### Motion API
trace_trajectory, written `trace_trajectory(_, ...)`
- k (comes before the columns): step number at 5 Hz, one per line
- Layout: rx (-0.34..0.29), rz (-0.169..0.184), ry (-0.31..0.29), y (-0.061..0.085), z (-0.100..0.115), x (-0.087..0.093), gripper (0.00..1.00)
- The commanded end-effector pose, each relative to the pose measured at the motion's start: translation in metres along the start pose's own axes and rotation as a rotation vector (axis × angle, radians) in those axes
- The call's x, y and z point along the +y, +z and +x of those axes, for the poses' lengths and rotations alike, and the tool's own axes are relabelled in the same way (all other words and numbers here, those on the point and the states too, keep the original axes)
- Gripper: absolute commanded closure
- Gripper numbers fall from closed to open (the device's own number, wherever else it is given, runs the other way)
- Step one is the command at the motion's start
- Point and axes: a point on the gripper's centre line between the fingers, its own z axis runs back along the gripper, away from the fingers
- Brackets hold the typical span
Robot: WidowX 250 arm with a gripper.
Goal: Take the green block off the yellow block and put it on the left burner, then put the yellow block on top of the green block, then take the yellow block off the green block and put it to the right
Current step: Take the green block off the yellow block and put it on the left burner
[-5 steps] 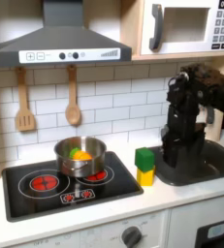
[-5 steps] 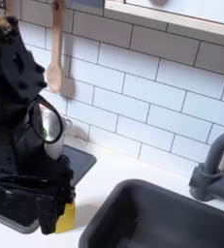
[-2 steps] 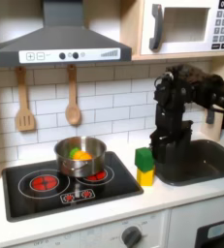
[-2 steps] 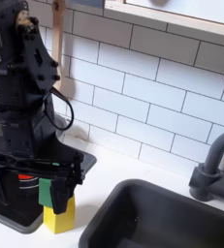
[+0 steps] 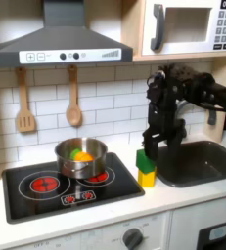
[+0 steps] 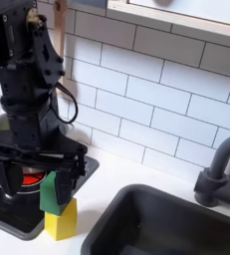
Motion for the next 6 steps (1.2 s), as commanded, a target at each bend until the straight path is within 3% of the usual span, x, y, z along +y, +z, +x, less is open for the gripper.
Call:
trace_trajectory(1,-0.001,0.015,-0.007,-0.006,0.011,0.002,0.0)
trace_trajectory(2,0.015,-0.033,-0.036,-0.015,0.015,0.006,0.0)
trace_trajectory(4,0.001,-0.018,-0.02,-0.019,0.022,0.019,0.0)
trace_trajectory(6,-0.013,-0.042,-0.05,-0.017,0.019,0.011,0.0)
